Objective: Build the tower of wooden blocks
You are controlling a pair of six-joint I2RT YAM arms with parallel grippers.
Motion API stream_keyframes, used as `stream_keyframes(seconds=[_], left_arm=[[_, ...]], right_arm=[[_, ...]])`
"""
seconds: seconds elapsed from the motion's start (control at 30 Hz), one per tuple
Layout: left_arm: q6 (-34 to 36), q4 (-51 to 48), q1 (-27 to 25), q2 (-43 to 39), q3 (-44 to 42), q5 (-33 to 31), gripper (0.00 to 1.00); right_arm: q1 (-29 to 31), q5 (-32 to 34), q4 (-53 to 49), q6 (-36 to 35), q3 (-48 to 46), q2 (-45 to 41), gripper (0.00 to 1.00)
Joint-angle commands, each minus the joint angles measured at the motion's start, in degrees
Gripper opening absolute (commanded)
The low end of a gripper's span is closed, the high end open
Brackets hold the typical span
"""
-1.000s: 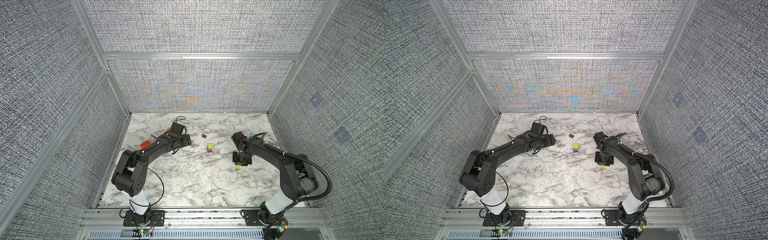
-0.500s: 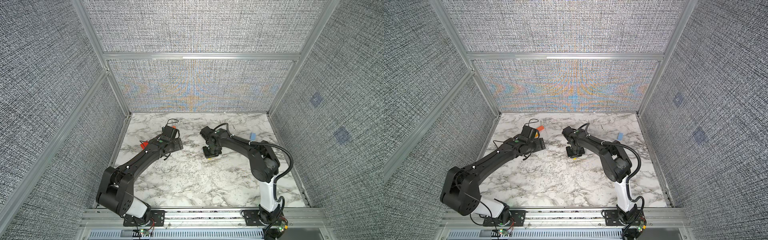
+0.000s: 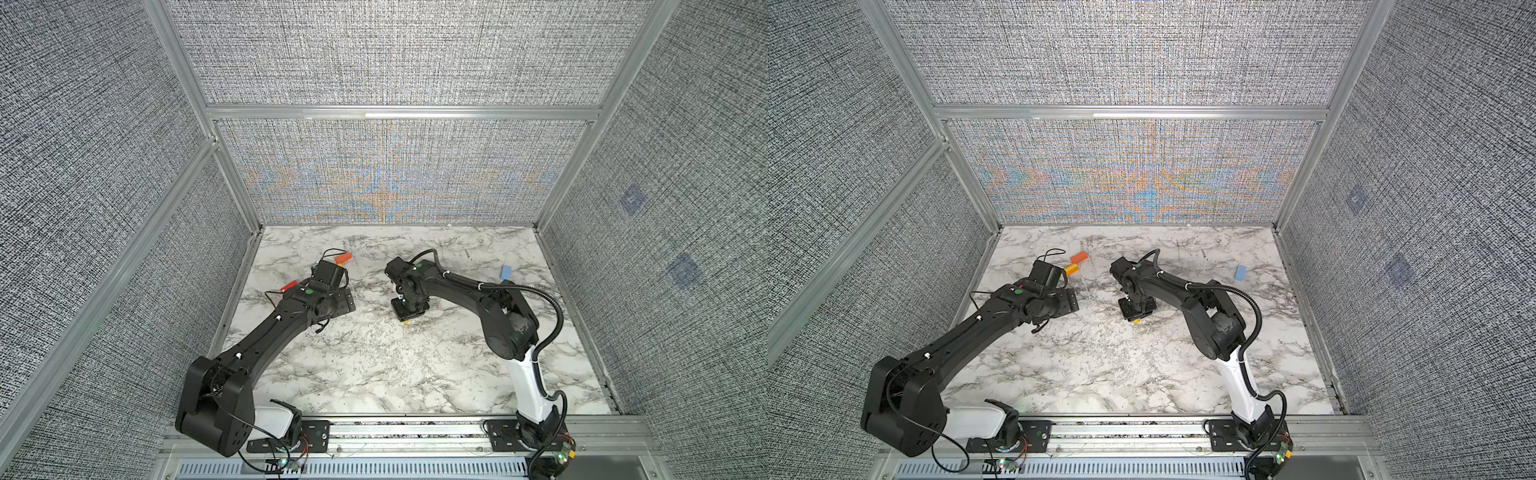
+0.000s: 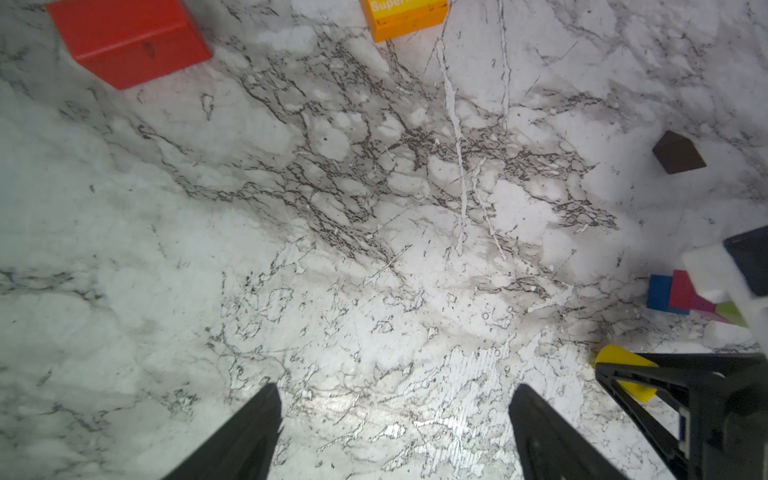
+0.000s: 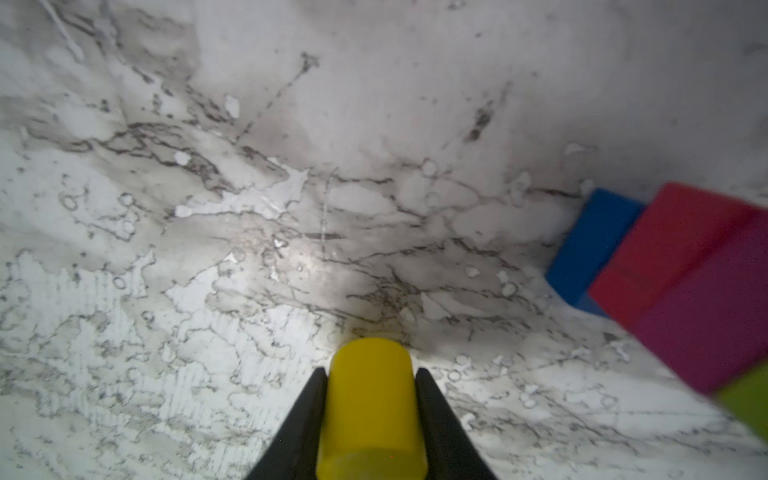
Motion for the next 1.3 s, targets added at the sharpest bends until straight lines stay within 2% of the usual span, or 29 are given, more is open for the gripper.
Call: stream_keyframes(seconds=[0.0,0.23,0.37,0.5,0.8,1.03,1.27], left_arm=[[0.78,-1.88,0.6,-0.57,0.03,0.13,0.88],[2.2,-3.62,1.86,-0.15,0.76,-1.3,0.89],[3.64,-6.11,3.28,1.72,3.42,-3.53,0.89],[3.78,-6.57,5.4,4.63,6.28,-2.71,0.89],[5.44,-8.25,7.02,17.7,18.76,-4.64,0.89],[5.58,-7.19,9.51,28.12,27.63,-2.22,0.89],[7.85,-7.62,11.34,38.31,36.81,-1.27,0.88]], right_arm=[[0.51,0.07,-1.91,-1.3,0.95,0.53,0.46],[1.38,-0.17,-1.34,-1.74,0.86,-1.03,0.62],[1.6,-0.55,0.62,-2.06,-1.04,-4.88,0.69],[1.66,-0.57,3.7,-2.96,-4.03,-9.91,0.75],[-0.86,-0.26,12.59,-6.2,-12.91,-23.01,0.84],[-5.72,-1.64,23.57,-3.75,-24.2,-32.51,0.99],[-8.5,-0.47,33.51,-0.33,-36.56,-39.21,0.99]])
